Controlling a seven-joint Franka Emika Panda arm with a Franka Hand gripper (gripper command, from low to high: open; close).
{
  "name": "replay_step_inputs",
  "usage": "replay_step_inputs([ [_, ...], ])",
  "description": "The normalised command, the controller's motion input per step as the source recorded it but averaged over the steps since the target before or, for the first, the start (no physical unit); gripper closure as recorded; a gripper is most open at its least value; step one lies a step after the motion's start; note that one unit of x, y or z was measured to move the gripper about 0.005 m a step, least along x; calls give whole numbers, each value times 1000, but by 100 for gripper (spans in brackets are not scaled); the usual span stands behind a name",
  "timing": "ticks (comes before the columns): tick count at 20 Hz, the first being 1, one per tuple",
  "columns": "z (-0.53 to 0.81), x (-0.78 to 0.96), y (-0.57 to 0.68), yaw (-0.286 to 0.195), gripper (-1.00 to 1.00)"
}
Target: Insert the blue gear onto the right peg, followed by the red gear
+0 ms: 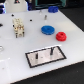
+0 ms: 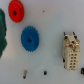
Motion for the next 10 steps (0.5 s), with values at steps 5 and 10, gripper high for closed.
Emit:
replay_step_inputs([
  [5, -200, -671, 511, 0, -100],
  [10, -326, -571, 514, 0, -100],
])
